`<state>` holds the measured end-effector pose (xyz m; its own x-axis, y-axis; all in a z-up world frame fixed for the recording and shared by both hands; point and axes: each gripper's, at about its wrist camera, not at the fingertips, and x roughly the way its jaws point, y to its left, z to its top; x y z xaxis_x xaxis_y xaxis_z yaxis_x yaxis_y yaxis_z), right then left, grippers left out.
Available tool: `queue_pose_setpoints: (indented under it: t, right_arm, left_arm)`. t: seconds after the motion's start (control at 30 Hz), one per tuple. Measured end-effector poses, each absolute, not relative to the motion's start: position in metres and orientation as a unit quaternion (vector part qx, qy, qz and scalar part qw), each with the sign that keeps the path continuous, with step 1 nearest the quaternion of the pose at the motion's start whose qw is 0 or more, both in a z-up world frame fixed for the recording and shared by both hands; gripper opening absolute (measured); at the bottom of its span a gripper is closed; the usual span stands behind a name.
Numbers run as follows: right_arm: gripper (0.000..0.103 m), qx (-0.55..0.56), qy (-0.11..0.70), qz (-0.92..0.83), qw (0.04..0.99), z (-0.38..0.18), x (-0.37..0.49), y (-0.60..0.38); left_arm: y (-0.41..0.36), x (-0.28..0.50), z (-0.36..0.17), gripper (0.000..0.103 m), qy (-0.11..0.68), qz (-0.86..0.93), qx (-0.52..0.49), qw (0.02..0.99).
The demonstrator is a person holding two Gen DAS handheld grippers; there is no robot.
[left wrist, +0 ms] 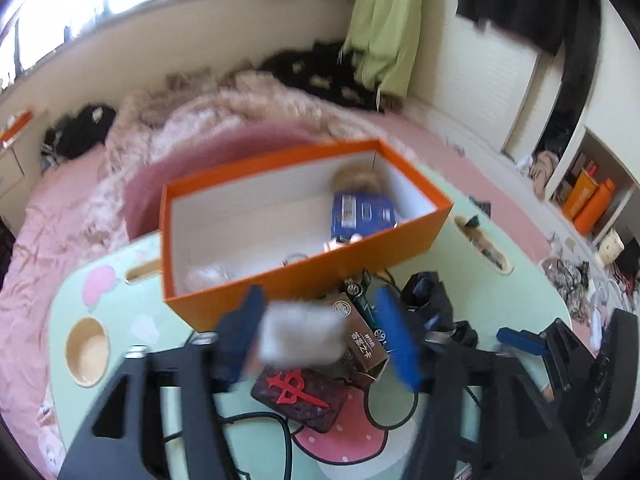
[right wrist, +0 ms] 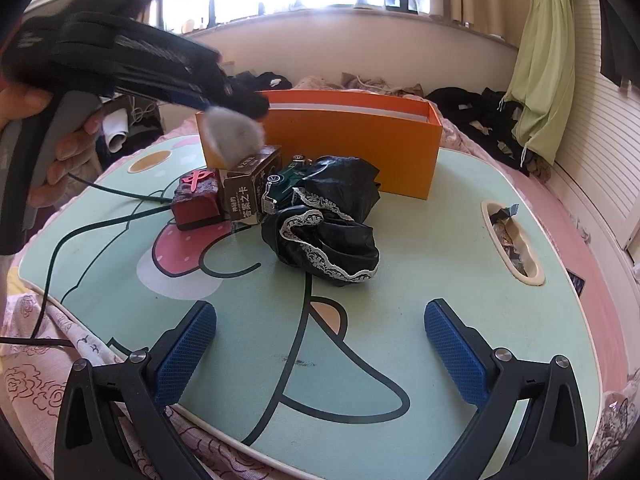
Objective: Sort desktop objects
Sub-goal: 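Drop the white pompom behind the red block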
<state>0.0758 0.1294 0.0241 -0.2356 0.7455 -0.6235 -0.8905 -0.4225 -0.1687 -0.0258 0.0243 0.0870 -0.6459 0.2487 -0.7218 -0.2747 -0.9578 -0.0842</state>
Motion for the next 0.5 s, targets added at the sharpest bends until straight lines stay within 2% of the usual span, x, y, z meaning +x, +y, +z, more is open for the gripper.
queue_pose_setpoints:
  t: [0.03, 0.17, 0.37, 0.5]
  right_arm:
    - [0.103, -0.325, 0.111, 0.778, 0.526, 0.024, 0.076, 0.129]
    - [0.103, -0.326, 0.111, 0.778, 0.525, 0.024, 0.076, 0.129]
    - [0.103, -0.326, 0.111, 0.778, 0.525, 0.024, 0.077, 0.129]
    - [0.103, -0.326, 0.110, 0.779, 0.525, 0.024, 0.077, 0.129]
  left_arm:
    - [0.023, -0.017, 0.090, 0.079, 0.019, 0.912, -0.384, 0.143]
    - [0.011, 0.008, 0.082, 0.079, 0.014, 0.913, -0.388, 0.122]
    - [0.000, 0.038, 0.036, 0.079, -0.012, 0.892, -0.433, 0.125]
    - [0.007, 0.040, 0.014, 0.083, 0.024, 0.895, -0.436, 0.093]
